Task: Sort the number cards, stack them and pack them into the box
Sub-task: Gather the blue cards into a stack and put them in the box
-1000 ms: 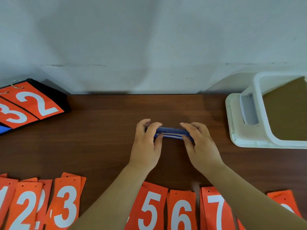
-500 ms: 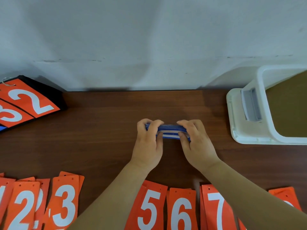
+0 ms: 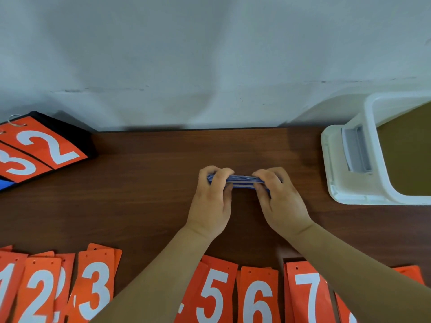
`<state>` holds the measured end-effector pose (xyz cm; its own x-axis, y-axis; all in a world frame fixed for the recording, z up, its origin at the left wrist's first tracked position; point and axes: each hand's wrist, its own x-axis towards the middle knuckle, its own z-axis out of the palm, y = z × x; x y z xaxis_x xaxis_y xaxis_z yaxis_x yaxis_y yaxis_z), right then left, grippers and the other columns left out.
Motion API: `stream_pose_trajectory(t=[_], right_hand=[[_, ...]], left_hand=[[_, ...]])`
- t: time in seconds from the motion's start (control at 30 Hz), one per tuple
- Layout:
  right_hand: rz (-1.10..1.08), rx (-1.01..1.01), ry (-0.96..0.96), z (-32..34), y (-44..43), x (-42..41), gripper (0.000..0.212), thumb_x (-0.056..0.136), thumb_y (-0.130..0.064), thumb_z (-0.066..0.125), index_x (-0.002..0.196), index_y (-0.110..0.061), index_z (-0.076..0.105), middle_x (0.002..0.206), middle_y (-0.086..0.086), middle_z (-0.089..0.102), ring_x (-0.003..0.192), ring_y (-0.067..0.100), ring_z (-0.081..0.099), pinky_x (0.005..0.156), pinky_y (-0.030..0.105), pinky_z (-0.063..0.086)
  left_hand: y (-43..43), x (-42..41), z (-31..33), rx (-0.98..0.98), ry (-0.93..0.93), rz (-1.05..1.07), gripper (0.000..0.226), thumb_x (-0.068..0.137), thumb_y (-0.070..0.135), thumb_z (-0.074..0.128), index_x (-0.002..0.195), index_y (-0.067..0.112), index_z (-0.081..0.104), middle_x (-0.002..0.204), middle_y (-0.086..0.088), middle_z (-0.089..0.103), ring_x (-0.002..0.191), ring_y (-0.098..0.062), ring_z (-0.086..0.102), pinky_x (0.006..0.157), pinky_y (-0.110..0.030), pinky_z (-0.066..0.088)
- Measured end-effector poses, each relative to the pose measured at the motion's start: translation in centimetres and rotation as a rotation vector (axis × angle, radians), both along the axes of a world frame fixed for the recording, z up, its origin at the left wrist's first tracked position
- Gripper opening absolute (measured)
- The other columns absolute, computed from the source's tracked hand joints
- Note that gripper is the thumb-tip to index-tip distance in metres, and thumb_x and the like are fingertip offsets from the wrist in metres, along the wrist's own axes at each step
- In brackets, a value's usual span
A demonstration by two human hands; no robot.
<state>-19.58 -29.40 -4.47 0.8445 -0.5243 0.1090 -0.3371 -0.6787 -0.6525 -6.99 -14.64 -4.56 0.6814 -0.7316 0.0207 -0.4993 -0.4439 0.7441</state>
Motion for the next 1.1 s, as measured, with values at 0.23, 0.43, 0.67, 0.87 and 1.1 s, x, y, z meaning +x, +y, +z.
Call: stream_pose_trajectory(t=[0.23,0.43,0.67,0.87,1.1], right_hand=[[-0.037,0.025,0.106,-0.8,0.7,0.0,0.025,0.1,-0.018,0.058,0.124,-0.022,0.054,0.113,0.0,0.054,0.079,0.01,0.058,0.065,0.009,0.043],[-0.027,0.156,0.191,2.3,0.7,-0.6,0.037,0.103,-0.029,0.054,0.139,-0.027,0.049,0.123,-0.013,0.055,0.103,-0.001,0.056,0.075,0.007,0.044],[0.006,0.439,0.143,10.7,0.9,-4.5,0.043,0.099,-0.026,0.062,0.128,-0.051,0.043,0.109,-0.031,0.058,0.101,-0.011,0.06,0.073,0.009,0.051],[-0.009,0.605,0.054,14.9,0.4,-9.7,0.045,0.096,-0.024,0.068,0.123,-0.056,0.052,0.115,-0.031,0.06,0.104,-0.003,0.064,0.081,0.023,0.058],[0.061,0.679,-0.041,19.1,-3.0,-15.1,0.018,0.093,-0.02,0.071,0.098,-0.037,0.072,0.1,0.003,0.071,0.092,0.031,0.07,0.082,0.057,0.057]], left_hand=[[-0.4,-0.1,-0.5,0.066,0.0,0.002,0.032,0.099,0.017,0.056,0.126,0.031,0.046,0.141,-0.003,0.038,0.108,-0.013,0.058,0.085,-0.024,0.056],[0.1,1.0,2.8,0.155,0.09,-0.08,0.031,0.105,0.033,0.048,0.135,0.039,0.043,0.122,0.008,0.047,0.097,-0.005,0.057,0.075,-0.017,0.053],[2.0,-0.1,10.8,0.068,0.252,-0.198,0.036,0.101,0.025,0.061,0.132,0.042,0.053,0.13,0.029,0.056,0.123,0.007,0.05,0.098,-0.012,0.04],[1.9,-3.7,15.7,0.008,0.413,-0.216,0.034,0.097,0.018,0.068,0.119,0.041,0.06,0.113,0.019,0.065,0.104,-0.01,0.067,0.084,-0.036,0.06],[-0.5,-8.0,20.6,0.014,0.44,-0.259,0.032,0.095,0.016,0.071,0.115,0.04,0.064,0.111,0.013,0.068,0.097,-0.013,0.07,0.078,-0.03,0.058]])
